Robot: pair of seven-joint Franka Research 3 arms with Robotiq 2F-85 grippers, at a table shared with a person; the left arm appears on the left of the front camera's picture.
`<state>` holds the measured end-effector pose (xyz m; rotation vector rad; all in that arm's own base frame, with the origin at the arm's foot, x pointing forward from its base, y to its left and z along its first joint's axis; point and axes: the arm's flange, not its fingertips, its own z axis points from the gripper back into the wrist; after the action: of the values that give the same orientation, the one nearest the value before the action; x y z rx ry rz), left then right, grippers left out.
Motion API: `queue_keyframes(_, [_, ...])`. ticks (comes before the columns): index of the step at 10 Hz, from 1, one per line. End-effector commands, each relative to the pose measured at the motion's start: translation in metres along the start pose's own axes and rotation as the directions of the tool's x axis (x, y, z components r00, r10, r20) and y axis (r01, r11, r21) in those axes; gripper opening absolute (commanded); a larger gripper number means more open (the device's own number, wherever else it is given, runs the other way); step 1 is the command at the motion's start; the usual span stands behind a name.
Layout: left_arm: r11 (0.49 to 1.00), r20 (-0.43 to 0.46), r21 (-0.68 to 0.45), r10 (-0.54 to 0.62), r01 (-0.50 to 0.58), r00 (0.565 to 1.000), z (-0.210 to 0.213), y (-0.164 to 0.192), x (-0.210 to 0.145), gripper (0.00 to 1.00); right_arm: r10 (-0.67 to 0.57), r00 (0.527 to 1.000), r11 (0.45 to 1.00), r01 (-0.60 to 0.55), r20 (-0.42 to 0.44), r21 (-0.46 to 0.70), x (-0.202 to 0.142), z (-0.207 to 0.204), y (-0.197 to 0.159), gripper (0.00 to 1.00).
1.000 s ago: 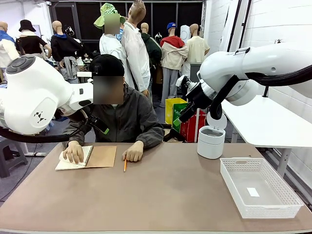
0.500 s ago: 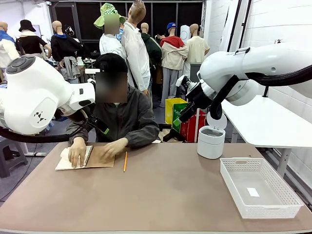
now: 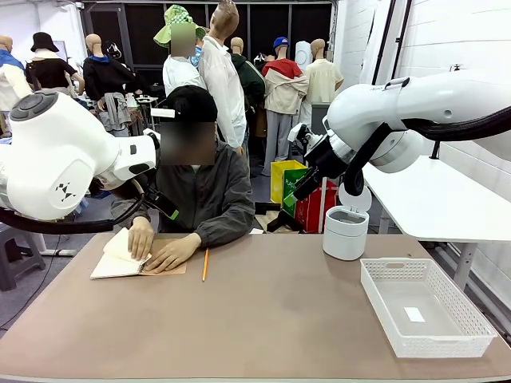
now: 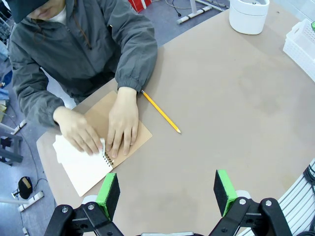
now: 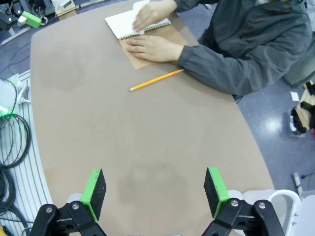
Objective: Sort the paper based on its condition.
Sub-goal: If a person hands you a paper, place it in the Organizing basket , and if it's crumpled, put it in the Trash can.
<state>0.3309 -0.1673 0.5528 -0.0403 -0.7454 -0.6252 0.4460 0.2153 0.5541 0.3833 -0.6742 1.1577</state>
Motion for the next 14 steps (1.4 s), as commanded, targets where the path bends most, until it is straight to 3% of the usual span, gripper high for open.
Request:
queue_keyframes(1, [1.0, -0.001, 0.004, 0.002, -0.002, 1.0, -0.0004, 0.0005, -0.001, 1.0, -0.005, 1.0, 1.0, 0.005, -0.008, -0.003, 0.0001, 0.0, 0.0001, 1.0])
queue_keyframes(14, [1.0, -0.001, 0.004, 0.002, -0.002, 1.0, -0.0004, 0.0005, -0.001, 1.0, -0.005, 1.0, 1.0, 0.005, -0.008, -0.003, 0.0001, 0.0, 0.0001, 1.0])
